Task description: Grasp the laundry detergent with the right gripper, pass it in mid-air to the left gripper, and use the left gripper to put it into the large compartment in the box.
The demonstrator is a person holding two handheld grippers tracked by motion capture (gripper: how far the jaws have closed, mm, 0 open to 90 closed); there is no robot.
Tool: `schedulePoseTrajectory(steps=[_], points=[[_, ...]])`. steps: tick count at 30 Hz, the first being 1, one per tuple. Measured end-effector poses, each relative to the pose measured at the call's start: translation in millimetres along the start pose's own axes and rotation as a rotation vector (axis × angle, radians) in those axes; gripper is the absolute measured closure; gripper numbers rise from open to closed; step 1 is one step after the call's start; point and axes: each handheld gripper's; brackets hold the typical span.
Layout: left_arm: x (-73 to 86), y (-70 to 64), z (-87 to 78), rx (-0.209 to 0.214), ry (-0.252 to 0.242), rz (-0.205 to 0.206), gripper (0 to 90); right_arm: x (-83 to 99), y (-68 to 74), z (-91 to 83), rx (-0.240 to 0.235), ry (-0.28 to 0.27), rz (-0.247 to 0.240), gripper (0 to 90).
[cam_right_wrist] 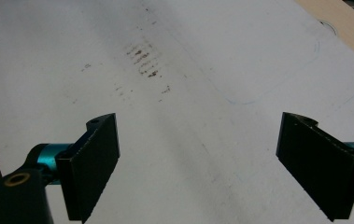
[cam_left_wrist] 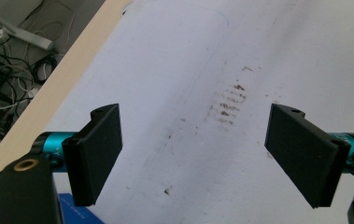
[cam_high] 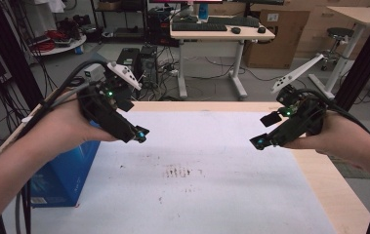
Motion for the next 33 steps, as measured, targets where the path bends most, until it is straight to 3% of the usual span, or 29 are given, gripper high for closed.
schedulePoseTrajectory(steps=[3,10,12,18,33], points=[[2.1,-2.1,6.7,0.007,-0.019,-0.021,19.1,2.7,-1.1,0.8,-0.005,0.0,0.001,12.7],[4.1,-9.7,19.5,0.006,0.011,-0.009,19.1,1.5,-3.2,5.4,-0.02,0.002,-0.001,12.7],[5.5,-9.5,21.7,0.014,0.004,-0.022,19.1,1.1,-3.0,7.7,-0.02,0.009,-0.006,12.7],[8.5,-9.1,26.6,0.014,0.01,-0.041,19.1,0.0,-0.6,12.4,-0.029,0.008,-0.013,12.7],[7.3,-12.0,35.0,0.027,0.027,-0.04,19.1,2.5,-0.9,14.2,-0.027,0.004,-0.009,12.6]])
Point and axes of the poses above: each handheld gripper's, and its own axes: z roughly forward along the jaws, x roughly out of its underside, y roughly to its left, and after that the axes turned 14 degrees about z, right-handed
